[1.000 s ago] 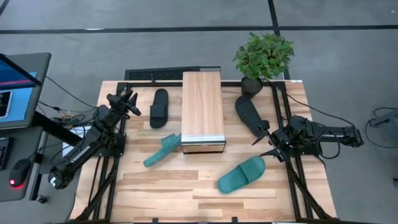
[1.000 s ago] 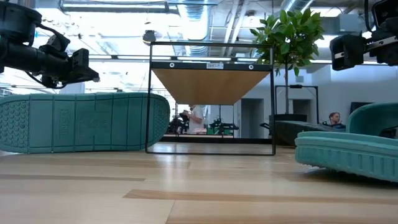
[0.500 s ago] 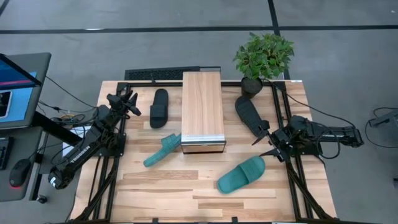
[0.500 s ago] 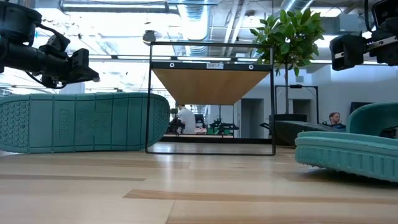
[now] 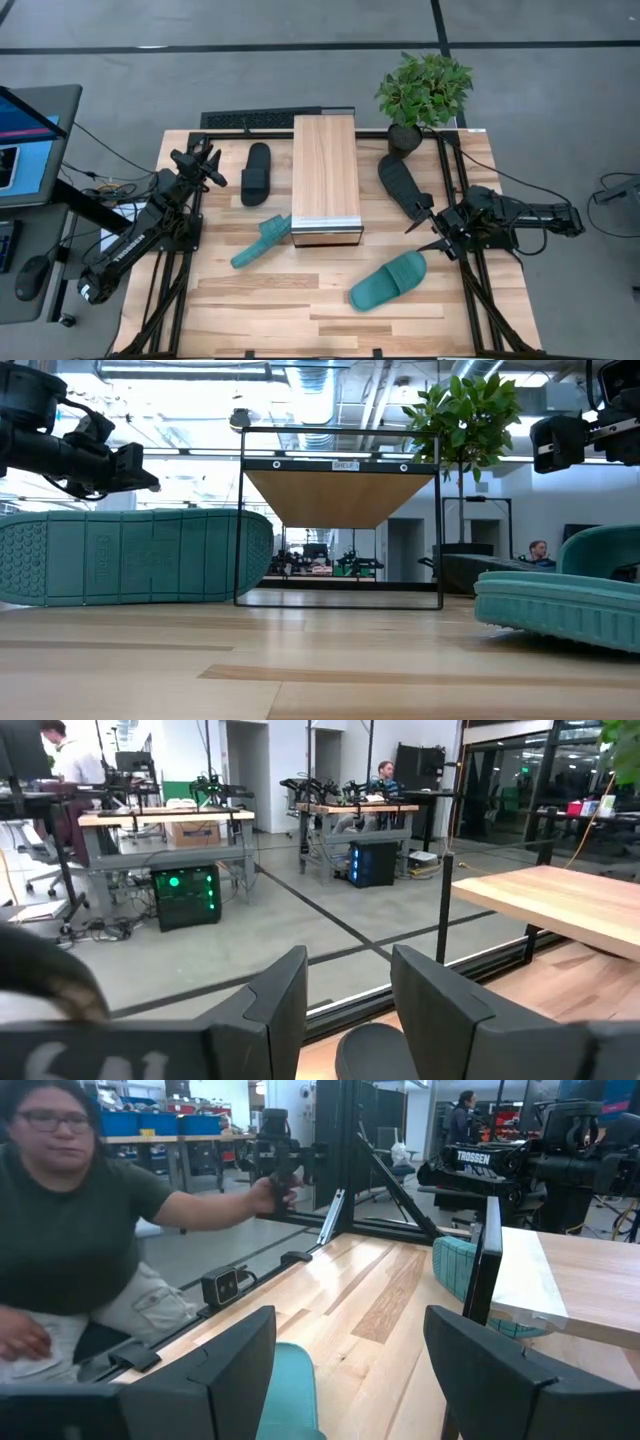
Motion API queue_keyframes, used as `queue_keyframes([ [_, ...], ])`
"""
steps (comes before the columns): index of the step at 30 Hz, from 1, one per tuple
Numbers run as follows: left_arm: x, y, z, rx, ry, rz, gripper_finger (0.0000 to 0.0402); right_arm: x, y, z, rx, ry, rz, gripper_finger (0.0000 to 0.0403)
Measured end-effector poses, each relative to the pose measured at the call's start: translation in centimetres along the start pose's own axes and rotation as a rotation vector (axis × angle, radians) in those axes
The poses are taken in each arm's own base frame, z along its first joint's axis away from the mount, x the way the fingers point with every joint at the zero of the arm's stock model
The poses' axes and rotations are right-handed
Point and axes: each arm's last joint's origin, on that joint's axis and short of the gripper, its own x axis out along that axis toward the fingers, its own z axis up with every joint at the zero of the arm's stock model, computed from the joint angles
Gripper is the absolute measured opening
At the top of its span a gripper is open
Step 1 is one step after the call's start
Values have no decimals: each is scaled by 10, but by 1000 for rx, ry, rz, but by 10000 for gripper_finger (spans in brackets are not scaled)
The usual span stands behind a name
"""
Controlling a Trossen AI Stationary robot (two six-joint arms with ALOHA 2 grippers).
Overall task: Pick and place slides into the shelf
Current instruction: Put the bottom green slipper on the shelf
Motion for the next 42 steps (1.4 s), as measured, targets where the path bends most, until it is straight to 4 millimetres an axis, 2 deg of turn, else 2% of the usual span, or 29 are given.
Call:
queue_keyframes([
  [9, 0, 1, 2, -5, -17, 47, 134, 0, 0, 0, 0, 0, 0, 249],
  [14, -1, -1, 9, -113, -15, -21, 134, 0, 0, 0, 0, 0, 0, 249],
  [17, -6, -6, 32, -105, -113, -224, 134, 0, 0, 0, 0, 0, 0, 249],
  [23, -25, -18, 74, -31, -230, -744, 134, 0, 0, 0, 0, 0, 0, 249],
  [27, -33, -23, 85, -109, -234, -950, 134, 0, 0, 0, 0, 0, 0, 249],
  [31, -37, -26, 87, -216, -164, -1067, 134, 0, 0, 0, 0, 0, 0, 249],
  [36, -38, -30, 81, -358, -15, -1131, 134, 0, 0, 0, 0, 0, 0, 249],
  [42, -35, -33, 70, -443, 124, -1058, 134, 0, 0, 0, 0, 0, 0, 249],
])
